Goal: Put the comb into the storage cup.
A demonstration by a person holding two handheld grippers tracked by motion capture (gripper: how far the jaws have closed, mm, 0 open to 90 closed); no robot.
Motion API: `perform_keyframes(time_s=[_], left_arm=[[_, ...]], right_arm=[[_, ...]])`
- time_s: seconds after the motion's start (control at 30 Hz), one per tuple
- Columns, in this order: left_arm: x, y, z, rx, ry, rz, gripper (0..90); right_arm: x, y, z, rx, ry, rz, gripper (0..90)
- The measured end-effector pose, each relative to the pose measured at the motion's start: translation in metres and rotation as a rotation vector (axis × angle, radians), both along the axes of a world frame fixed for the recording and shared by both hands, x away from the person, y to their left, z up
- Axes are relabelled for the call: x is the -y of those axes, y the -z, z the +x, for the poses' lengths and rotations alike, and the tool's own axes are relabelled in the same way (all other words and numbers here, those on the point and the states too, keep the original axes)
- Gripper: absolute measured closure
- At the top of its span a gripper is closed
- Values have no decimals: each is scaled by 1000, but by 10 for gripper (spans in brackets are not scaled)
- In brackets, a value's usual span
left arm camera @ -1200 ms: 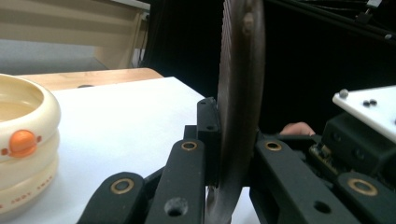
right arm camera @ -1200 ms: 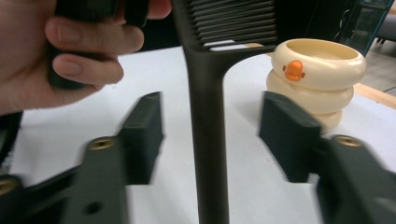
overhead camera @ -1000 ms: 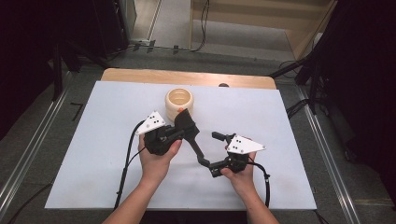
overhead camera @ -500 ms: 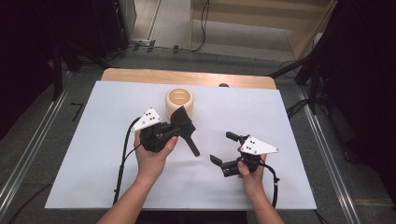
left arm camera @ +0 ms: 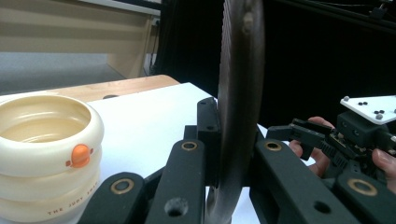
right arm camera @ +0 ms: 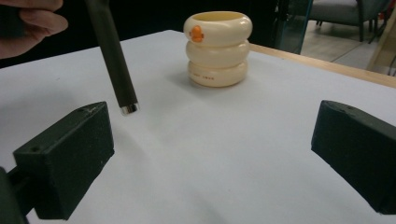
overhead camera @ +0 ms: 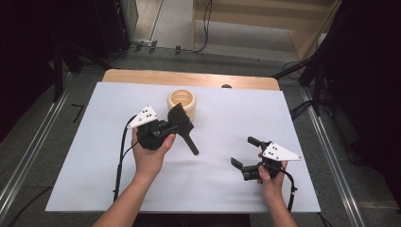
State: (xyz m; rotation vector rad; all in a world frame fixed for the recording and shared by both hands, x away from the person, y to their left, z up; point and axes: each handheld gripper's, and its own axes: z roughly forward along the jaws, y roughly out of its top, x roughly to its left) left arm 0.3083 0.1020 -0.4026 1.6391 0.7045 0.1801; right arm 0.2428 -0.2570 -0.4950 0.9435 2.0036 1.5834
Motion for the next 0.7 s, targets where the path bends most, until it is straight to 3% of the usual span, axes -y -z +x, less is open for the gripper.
perform_keyframes(time_s=[0.7], left_arm=[[-6, -7, 13, 4, -7, -4, 862]], right_arm=[[46, 10, -20, -23, 86, -22, 0]])
